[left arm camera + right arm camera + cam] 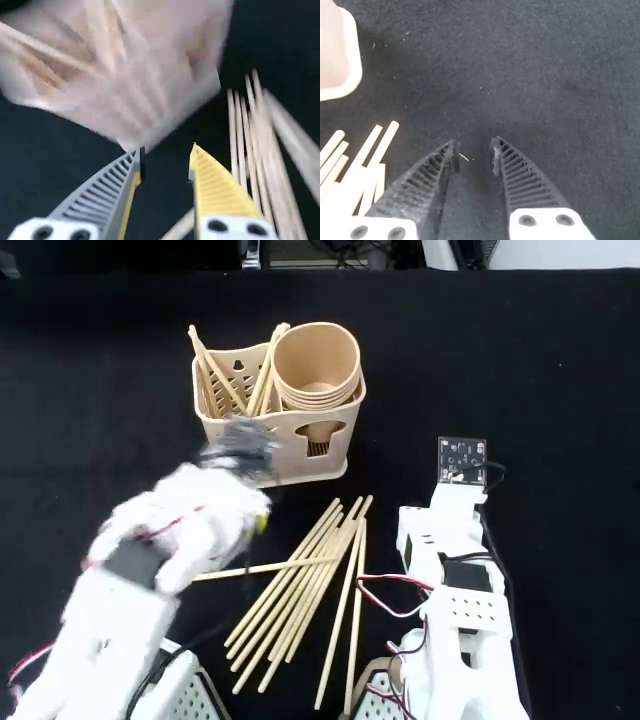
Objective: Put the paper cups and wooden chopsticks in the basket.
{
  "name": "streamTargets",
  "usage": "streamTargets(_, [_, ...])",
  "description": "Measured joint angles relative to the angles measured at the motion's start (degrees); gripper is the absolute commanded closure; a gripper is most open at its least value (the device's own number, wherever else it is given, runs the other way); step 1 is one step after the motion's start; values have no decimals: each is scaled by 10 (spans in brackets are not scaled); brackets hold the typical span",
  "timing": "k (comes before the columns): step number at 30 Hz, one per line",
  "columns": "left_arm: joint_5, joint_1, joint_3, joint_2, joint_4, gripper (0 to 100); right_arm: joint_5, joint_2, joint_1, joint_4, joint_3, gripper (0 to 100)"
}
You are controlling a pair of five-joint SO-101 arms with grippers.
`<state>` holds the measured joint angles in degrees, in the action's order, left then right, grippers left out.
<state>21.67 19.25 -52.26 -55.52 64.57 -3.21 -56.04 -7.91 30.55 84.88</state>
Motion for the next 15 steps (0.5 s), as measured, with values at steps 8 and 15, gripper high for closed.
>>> streamTargets(8, [64, 4, -18, 224, -55, 727, 0, 0, 0, 0, 0, 874])
streamTargets(15, [64, 79, -18, 354, -85, 726, 0, 0, 0, 0, 0, 874])
